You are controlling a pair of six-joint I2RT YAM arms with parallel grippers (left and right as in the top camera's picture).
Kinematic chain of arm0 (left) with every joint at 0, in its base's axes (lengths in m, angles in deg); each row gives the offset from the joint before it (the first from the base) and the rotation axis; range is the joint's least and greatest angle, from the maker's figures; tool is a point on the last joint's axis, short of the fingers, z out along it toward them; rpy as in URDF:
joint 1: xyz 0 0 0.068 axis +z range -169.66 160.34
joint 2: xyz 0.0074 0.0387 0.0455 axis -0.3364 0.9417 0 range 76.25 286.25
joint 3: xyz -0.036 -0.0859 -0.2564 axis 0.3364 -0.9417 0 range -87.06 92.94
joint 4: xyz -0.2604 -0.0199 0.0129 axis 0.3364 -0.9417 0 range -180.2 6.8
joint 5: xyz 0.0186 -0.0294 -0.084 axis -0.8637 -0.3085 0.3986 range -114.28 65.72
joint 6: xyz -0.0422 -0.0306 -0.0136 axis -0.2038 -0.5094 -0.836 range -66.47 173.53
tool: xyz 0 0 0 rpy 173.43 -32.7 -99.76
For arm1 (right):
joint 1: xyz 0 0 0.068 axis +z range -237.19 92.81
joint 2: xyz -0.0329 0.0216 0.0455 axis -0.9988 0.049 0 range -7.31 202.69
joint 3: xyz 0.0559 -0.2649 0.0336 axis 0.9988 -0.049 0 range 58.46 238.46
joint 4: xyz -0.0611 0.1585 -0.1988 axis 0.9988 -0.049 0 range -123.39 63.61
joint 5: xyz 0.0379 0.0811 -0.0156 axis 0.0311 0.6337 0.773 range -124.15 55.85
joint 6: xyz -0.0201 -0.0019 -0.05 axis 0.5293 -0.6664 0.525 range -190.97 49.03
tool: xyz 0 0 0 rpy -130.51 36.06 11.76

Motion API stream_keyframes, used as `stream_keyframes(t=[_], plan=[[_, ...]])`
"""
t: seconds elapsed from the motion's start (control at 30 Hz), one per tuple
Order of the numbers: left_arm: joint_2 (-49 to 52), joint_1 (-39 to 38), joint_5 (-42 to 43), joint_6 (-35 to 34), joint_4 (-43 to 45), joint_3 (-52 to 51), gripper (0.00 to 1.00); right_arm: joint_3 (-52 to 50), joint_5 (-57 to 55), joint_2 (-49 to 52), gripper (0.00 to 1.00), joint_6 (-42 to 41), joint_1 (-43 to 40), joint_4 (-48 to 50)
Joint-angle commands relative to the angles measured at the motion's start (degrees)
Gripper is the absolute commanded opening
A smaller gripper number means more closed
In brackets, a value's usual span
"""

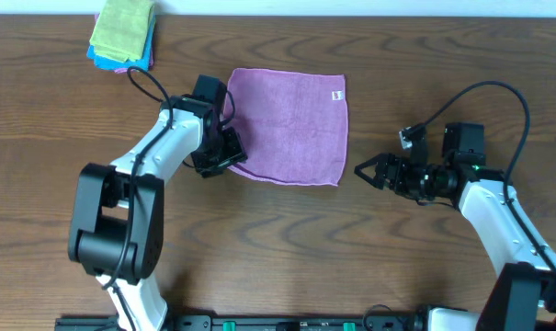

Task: Fold the cloth
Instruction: 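Move the left gripper to the cloth's front-left corner and grasp it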

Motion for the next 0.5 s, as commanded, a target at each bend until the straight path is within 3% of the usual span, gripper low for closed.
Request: stream_keyframes(t=[0.0, 0.1, 0.23, 0.47], plan=[[2.3, 0.3, -1.6, -1.7, 0.1, -0.1, 0.57, 0.0, -1.3, 0.2, 0.85, 2.4, 0.4, -0.8], [2.5, 0.3, -1.6, -2.4, 0.4, -0.1, 0.53, 0.0, -1.8, 0.2, 0.84, 3.0, 0.4, -1.3], [2.5, 0.6, -1.6, -2.7, 0.6, 0.5, 0.38, 0.0, -1.9, 0.2, 0.85, 3.0, 0.4, -1.4], [2.5, 2.8, -1.7, -2.5, 0.2, 1.9, 0.35, 0.0, -1.9, 0.2, 0.84, 3.0, 0.4, -1.4]])
